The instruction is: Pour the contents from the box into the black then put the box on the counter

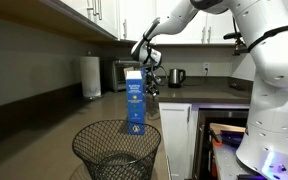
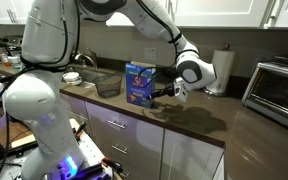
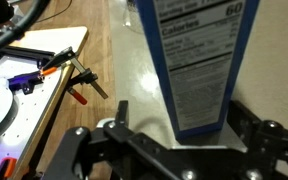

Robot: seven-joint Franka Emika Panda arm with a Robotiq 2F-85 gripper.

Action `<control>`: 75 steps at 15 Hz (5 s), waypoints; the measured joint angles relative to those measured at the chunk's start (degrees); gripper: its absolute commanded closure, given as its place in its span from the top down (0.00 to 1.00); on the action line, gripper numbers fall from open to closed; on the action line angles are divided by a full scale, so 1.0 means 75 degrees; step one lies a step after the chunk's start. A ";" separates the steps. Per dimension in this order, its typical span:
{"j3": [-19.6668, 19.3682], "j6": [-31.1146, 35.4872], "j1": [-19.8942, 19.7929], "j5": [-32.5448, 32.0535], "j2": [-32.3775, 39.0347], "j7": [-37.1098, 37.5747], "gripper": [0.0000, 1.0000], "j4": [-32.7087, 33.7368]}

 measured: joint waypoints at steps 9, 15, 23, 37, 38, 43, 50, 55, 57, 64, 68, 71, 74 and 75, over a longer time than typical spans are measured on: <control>-0.0008 -0.0082 0.0014 0.0663 0.0539 -0.0499 1.00 0.0358; -0.0009 -0.0298 0.0013 0.0771 0.0602 -0.0703 1.00 0.0370; -0.0009 -0.0759 0.0015 0.0778 0.1022 -0.0953 1.00 0.0371; 0.0010 -0.0819 0.0057 0.1040 0.1185 -0.1082 1.00 0.0371; 0.0017 -0.0826 0.0063 0.1052 0.1187 -0.1082 0.99 0.0371; 0.0029 -0.0900 0.0097 0.1057 0.1187 -0.1082 0.98 0.0399; 0.0029 -0.1145 0.0134 0.1057 0.1188 -0.1082 0.98 0.0539; 0.0033 -0.1250 0.0154 0.1057 0.1202 -0.1082 0.87 0.0615; 0.0032 -0.1354 0.0154 0.1057 0.1220 -0.1082 0.84 0.0702; 0.0030 -0.1505 0.0154 0.1057 0.1267 -0.1082 0.77 0.0890; 0.0030 -0.1516 0.0156 0.1057 0.1309 -0.1082 0.72 0.0890; 0.0032 -0.1531 0.0158 0.1057 0.1337 -0.1082 0.65 0.0890; 0.0044 -0.1564 0.0163 0.1057 0.1352 -0.1082 0.59 0.0890; 0.0049 -0.1577 0.0166 0.1057 0.1360 -0.1082 0.60 0.0890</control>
